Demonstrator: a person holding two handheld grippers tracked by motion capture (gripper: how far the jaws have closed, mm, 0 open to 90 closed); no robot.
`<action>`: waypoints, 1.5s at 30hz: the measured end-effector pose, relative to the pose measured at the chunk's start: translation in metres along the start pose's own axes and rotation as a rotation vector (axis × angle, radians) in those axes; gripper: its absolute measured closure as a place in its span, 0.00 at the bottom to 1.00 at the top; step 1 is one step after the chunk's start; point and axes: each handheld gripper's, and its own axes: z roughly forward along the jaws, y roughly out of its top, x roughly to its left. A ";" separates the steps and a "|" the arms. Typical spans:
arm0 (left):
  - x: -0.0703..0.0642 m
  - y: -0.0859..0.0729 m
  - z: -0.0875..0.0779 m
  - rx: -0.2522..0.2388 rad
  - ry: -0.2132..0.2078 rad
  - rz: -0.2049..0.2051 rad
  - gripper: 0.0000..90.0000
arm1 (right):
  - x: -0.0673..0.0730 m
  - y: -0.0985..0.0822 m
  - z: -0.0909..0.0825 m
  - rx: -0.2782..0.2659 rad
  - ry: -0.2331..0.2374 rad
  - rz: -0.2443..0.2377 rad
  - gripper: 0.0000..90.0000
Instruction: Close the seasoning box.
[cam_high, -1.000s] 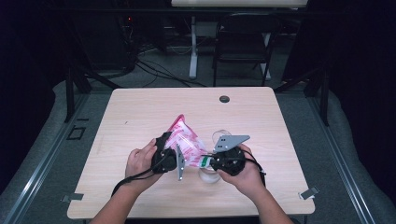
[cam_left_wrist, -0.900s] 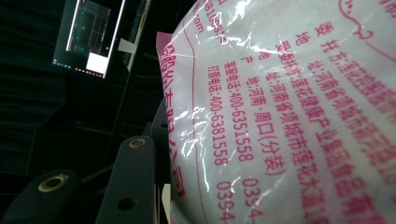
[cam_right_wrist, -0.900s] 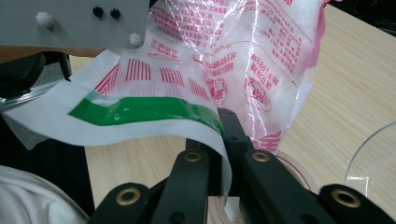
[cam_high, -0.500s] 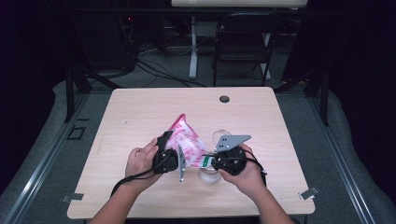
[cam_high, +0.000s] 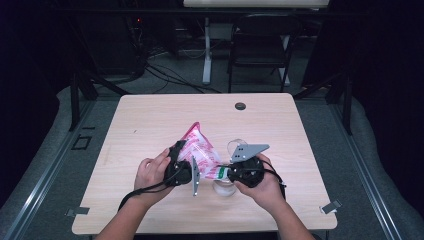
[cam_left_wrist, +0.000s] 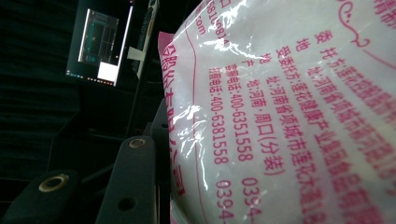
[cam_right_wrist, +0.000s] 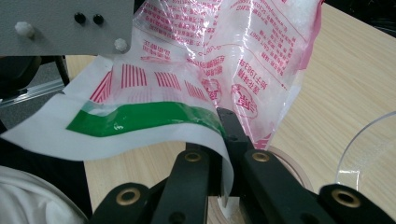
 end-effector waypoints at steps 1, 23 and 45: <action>0.000 0.000 0.000 0.000 0.001 0.003 0.67 | 0.000 0.000 0.000 0.000 0.000 -0.001 1.00; 0.000 0.002 -0.001 -0.008 0.026 0.035 0.68 | -0.001 -0.003 0.002 0.014 -0.004 0.001 1.00; -0.001 0.004 -0.003 -0.016 0.048 0.066 0.68 | -0.003 -0.005 0.003 0.023 -0.005 0.007 1.00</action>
